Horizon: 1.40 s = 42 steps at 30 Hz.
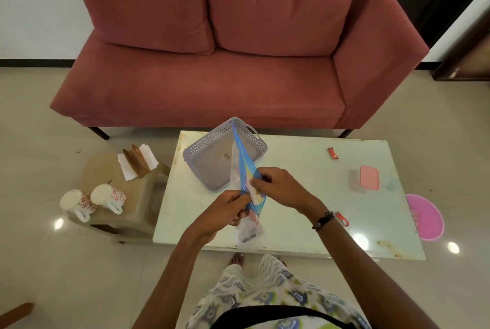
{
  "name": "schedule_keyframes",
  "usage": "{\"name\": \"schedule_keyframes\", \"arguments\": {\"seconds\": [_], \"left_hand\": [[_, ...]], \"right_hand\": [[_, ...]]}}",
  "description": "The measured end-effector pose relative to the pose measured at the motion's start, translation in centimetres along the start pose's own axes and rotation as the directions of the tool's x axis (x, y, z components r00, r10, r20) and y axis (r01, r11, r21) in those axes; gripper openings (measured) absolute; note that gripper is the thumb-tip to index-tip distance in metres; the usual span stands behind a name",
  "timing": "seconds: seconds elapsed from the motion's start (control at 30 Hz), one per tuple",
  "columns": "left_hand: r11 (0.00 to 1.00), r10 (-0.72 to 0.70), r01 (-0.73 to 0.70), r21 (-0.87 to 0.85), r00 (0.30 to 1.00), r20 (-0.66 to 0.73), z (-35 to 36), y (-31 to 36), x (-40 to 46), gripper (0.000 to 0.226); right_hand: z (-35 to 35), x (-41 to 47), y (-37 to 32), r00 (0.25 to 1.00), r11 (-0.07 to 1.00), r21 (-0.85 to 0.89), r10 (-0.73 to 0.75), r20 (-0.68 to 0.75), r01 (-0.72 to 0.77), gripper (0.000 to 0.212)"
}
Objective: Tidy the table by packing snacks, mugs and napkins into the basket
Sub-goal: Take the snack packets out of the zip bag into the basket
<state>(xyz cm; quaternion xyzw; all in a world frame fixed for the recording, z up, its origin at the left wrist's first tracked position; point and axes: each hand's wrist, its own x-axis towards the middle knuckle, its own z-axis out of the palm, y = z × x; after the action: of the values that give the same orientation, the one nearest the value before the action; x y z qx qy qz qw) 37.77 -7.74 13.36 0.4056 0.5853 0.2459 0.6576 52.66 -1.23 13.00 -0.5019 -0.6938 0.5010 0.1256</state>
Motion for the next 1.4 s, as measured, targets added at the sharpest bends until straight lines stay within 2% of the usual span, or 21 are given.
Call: {"name": "schedule_keyframes", "arguments": {"seconds": [0.1,0.2,0.37,0.5,0.57,0.63,0.7,0.83,0.93,1.0,1.07,1.13,1.23,1.33,1.4], "left_hand": [[0.956,0.001,0.039,0.290,0.991,-0.134,-0.9,0.1,0.6,0.021],[0.912,0.088,0.017,0.409,0.968,-0.235,-1.4,0.7,1.7,0.026],[0.909,0.200,-0.081,0.409,0.946,-0.255,-0.9,0.6,2.5,0.027],[0.957,0.209,-0.147,0.248,0.946,-0.247,-0.2,0.1,2.4,0.027],[0.969,0.200,-0.154,0.194,0.947,-0.251,0.2,-0.1,2.3,0.020],[0.976,0.181,-0.144,0.165,0.953,-0.242,0.6,0.0,2.2,0.018],[0.975,0.181,-0.146,0.166,0.958,-0.222,0.7,0.3,2.1,0.017],[0.962,0.209,-0.165,0.217,0.958,-0.196,0.2,0.1,2.4,0.027],[0.974,0.176,-0.136,0.180,0.957,-0.231,-0.4,-0.5,2.2,0.029],[0.975,0.162,-0.116,0.189,0.955,-0.250,-0.7,-0.8,1.7,0.021],[0.964,0.145,-0.084,0.253,0.961,-0.236,-1.0,-1.1,1.4,0.015],[0.916,0.171,-0.059,0.397,0.953,-0.252,-1.2,-1.1,1.7,0.021],[0.786,0.303,-0.034,0.617,0.891,-0.337,-1.1,-0.1,2.8,0.021],[0.660,0.397,0.000,0.751,0.848,-0.350,-0.4,0.6,4.6,0.024],[0.646,0.400,0.000,0.763,0.851,-0.339,0.0,0.1,5.4,0.026]], "right_hand": [[0.6,-0.3,0.3,0.996,0.998,-0.023,-0.061,0.059,0.063,0.025],[0.9,-0.7,0.7,0.995,0.996,-0.049,-0.072,0.073,0.075,0.026],[0.5,-1.5,0.2,0.997,0.998,-0.045,-0.040,0.072,0.043,0.029],[0.0,-2.0,0.7,0.992,0.993,0.040,0.116,-0.047,-0.114,0.021],[-0.3,-2.1,1.2,0.985,0.986,-0.051,0.157,-0.069,-0.161,0.023],[-0.6,-2.0,1.1,0.985,0.961,-0.222,0.146,-0.090,-0.162,0.022],[-0.6,-1.6,0.4,0.989,0.952,-0.288,0.072,-0.129,-0.107,0.020],[-0.5,0.0,-1.1,0.982,0.962,-0.274,-0.055,-0.180,0.004,0.013],[-1.0,0.3,-0.6,0.953,0.958,-0.285,-0.046,-0.300,-0.044,0.008],[-1.6,0.1,0.2,0.927,0.961,-0.265,-0.029,-0.373,-0.077,0.009],[-1.9,-0.3,0.6,0.943,0.967,-0.250,-0.034,-0.332,-0.053,0.008],[-1.5,-0.6,0.9,0.967,0.966,-0.257,-0.072,-0.244,0.007,0.007],[-0.3,-0.9,1.1,0.981,0.965,-0.258,-0.101,-0.167,0.055,0.008],[0.3,-1.3,1.2,0.983,0.974,-0.223,-0.087,-0.163,0.049,0.005],[0.2,-1.7,1.5,0.978,0.977,-0.214,-0.052,-0.200,0.008,0.007]]}}
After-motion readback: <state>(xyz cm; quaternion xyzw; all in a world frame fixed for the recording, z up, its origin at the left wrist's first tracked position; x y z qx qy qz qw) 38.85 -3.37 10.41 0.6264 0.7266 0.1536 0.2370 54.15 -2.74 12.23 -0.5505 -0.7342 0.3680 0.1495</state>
